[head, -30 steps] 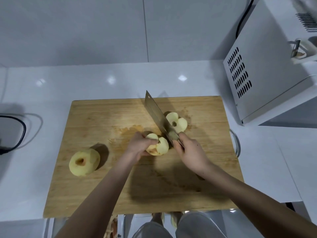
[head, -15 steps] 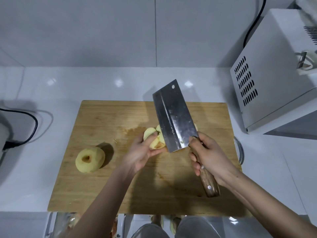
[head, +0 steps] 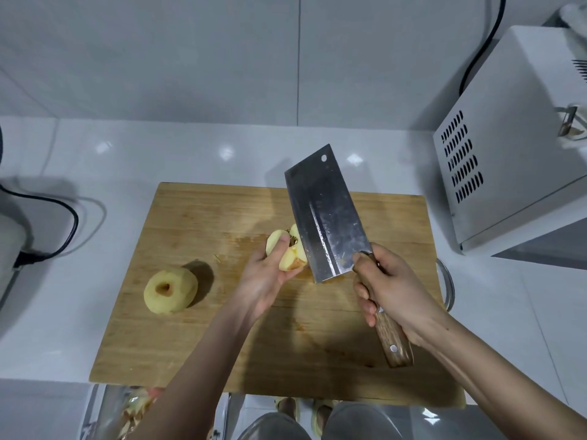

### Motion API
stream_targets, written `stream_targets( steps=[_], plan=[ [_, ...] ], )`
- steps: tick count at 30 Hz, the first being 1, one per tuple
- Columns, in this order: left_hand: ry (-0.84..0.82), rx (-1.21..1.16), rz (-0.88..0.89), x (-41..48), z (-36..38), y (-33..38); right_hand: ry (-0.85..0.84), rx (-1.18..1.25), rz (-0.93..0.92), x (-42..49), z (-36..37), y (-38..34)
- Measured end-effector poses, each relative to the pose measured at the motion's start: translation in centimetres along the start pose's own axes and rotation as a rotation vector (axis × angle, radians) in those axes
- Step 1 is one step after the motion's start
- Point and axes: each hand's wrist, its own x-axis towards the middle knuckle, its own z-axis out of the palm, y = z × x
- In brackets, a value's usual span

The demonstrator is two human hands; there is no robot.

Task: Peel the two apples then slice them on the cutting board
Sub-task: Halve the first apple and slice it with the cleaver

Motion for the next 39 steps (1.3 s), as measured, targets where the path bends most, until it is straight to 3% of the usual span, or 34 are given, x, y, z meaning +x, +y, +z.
stream_targets(
  steps=[5, 10, 22, 30, 34, 39],
  plan=[
    [0.019, 0.107, 0.088, 0.1, 0.3, -0.5, -0.007, -0.021, 0.004, 0.0, 0.3, -0.3],
    [0.084, 0.044, 0.123, 0.0, 1.2, -1.3, 0.002, -0.039, -0.022, 0.0, 1.0, 0.0],
    [-0.103, 0.386, 0.12, 0.9, -0.2, 0.9, -0.046, -0.013, 0.051, 0.0, 0.4, -0.4],
    [0.14, 0.08, 0.136, 0.0, 1.2, -1.8, 0.014, -0.075, -0.049, 0.0, 2.1, 0.9],
    [0.001, 0.32, 0.128, 0.4, 0.1, -0.7, -0.041, -0.08, 0.012, 0.3, 0.9, 0.2],
    [-0.067, 0.38, 0.115, 0.7, -0.6, 0.5, -0.04, -0.013, 0.052, 0.2, 1.2, 0.3]
  ],
)
